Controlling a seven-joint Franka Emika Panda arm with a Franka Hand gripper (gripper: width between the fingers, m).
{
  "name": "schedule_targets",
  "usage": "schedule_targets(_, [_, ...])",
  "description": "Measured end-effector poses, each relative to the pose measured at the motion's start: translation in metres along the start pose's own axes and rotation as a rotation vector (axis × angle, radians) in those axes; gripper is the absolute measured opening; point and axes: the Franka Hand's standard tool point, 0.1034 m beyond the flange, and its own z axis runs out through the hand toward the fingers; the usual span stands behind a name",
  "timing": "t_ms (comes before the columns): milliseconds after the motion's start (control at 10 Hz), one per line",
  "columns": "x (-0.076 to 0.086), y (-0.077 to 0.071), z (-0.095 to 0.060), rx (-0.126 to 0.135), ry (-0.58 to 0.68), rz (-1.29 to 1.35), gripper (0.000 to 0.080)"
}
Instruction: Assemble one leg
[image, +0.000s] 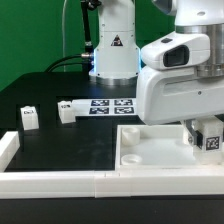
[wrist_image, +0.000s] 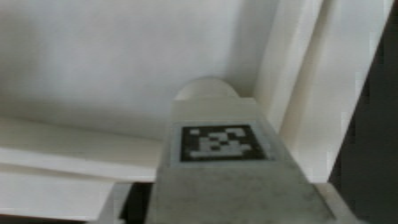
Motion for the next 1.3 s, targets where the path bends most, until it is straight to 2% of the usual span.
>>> schedule_targets(400, [0.000, 0.000, 0.000, 0.013, 0.001, 0.541, 0.0290])
schedule_targets(600, [0.000, -0.002, 0.000, 0.010, 0.001, 0.789, 0.0291])
schedule_targets(800, [0.000, -0.002, 0.000, 0.016, -0.004, 0.951, 0.0291])
schedule_targets(1000, [0.000, -0.002, 0.001, 0.016, -0.004, 0.907, 0.0291])
schedule_targets(1100, [0.000, -0.003, 0.001, 0.017, -0.004, 0.906, 0.0452])
schedule_targets(1200, [-0.001, -0.007, 0.001, 0.017, -0.005, 0.878, 0.0576])
schedule_targets(1300, [-0.002, -0.009, 0.001, 0.017, -0.005, 0.698, 0.0576])
